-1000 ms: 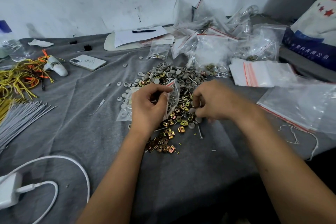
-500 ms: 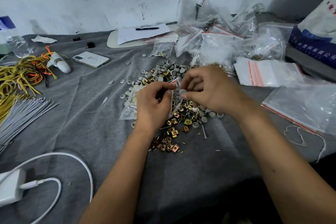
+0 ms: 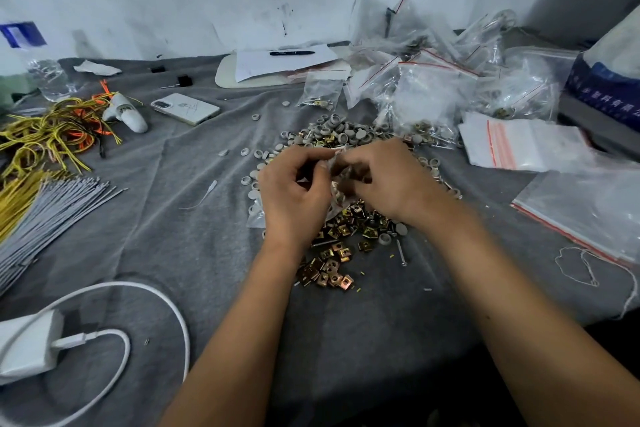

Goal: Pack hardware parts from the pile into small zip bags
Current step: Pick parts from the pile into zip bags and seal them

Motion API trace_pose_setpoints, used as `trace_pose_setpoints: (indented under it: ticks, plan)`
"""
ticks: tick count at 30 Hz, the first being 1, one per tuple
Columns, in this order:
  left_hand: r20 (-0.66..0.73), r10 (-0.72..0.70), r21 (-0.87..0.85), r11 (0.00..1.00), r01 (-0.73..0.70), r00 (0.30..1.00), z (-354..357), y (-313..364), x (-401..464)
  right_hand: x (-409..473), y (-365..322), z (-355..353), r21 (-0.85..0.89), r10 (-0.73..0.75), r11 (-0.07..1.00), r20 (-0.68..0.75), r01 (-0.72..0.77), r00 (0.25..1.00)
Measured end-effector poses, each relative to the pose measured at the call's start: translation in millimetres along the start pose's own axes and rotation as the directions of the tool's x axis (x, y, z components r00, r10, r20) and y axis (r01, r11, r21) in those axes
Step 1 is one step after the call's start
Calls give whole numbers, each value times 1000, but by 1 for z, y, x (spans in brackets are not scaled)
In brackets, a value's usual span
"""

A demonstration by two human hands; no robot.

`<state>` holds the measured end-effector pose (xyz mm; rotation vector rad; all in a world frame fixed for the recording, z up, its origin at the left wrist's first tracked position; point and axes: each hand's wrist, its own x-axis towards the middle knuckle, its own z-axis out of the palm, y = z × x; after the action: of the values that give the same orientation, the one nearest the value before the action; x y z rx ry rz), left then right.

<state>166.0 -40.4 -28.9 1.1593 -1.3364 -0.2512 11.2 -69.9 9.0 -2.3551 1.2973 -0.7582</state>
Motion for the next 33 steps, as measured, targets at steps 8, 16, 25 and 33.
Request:
trace_pose_setpoints:
  ticks: [8,16,25,33]
  plan:
    - [71,-37,18,999,36,997,4,-7,0,-10,8,-32,191,36,982,-151,-7,988]
    - [159,-81,41,996,75,984,8,-11,-4,-26,11,-42,-226,403,914,386,-338,830]
    - [173,-81,52,996,73,982,10,-11,-5,-22,-4,-26,-259,436,895,330,-364,837]
    - [157,-101,53,994,93,982,10,-11,-5,-26,16,-38,-79,406,913,298,-401,864]
